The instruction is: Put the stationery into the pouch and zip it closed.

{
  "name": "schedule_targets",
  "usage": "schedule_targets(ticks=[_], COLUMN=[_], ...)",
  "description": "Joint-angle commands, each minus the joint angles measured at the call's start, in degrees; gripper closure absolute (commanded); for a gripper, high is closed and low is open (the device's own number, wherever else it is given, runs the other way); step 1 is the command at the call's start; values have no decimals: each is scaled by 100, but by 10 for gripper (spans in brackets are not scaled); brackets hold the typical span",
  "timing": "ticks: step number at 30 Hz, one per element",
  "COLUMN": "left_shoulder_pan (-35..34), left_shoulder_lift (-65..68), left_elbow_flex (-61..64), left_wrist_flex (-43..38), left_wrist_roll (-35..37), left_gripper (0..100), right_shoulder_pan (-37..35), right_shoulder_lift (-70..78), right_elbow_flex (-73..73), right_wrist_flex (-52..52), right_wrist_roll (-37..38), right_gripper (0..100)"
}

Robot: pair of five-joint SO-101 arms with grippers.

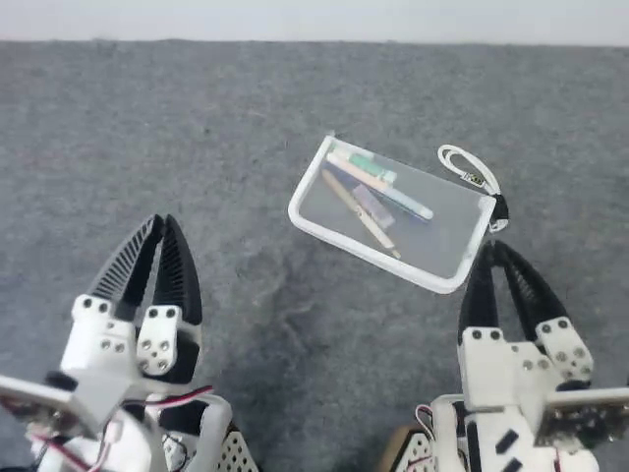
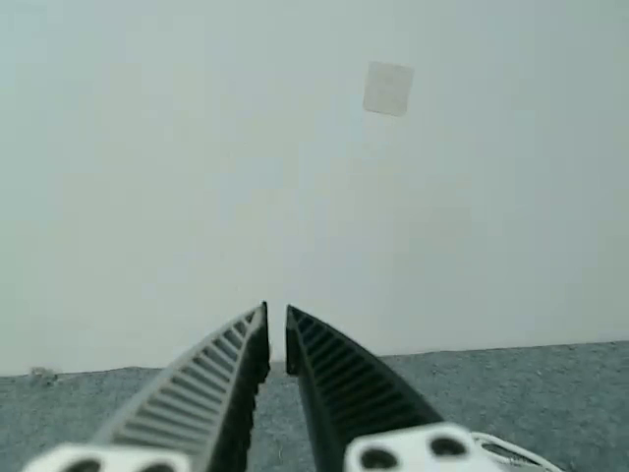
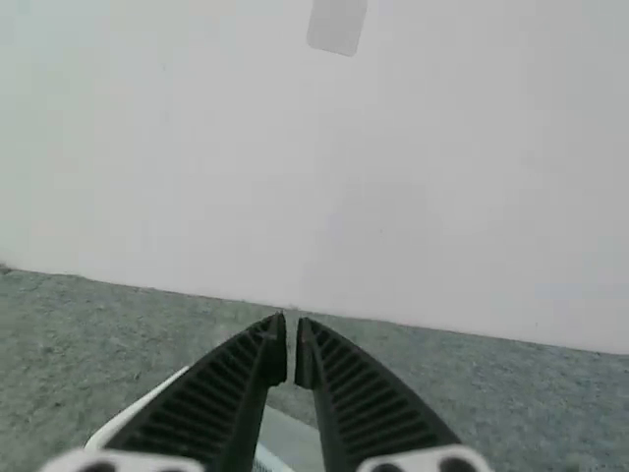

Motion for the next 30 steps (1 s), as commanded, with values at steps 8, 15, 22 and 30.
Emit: schedule_targets(ticks=[8, 15, 22, 30], left_shoulder_pan=[-18, -18, -18, -18], left_shoulder_lift=[-97, -97, -97, -97], left_elbow_flex=[-998, -1455, -1446, -971], left_wrist_flex=[1688, 2277, 2286, 1987], left_wrist_roll=[-457, -448, -457, -466], left_gripper=[976, 977, 977, 976], right_shoulder_pan=[-31, -31, -31, 4], right_shoulder_lift=[-48, -48, -48, -48], right_elbow_flex=[-1143, -1609, -1547, -563], right_wrist_flex=[1534, 2211, 2264, 1657], right_wrist_roll=[62, 88, 105, 105], right_gripper=[993, 993, 993, 993])
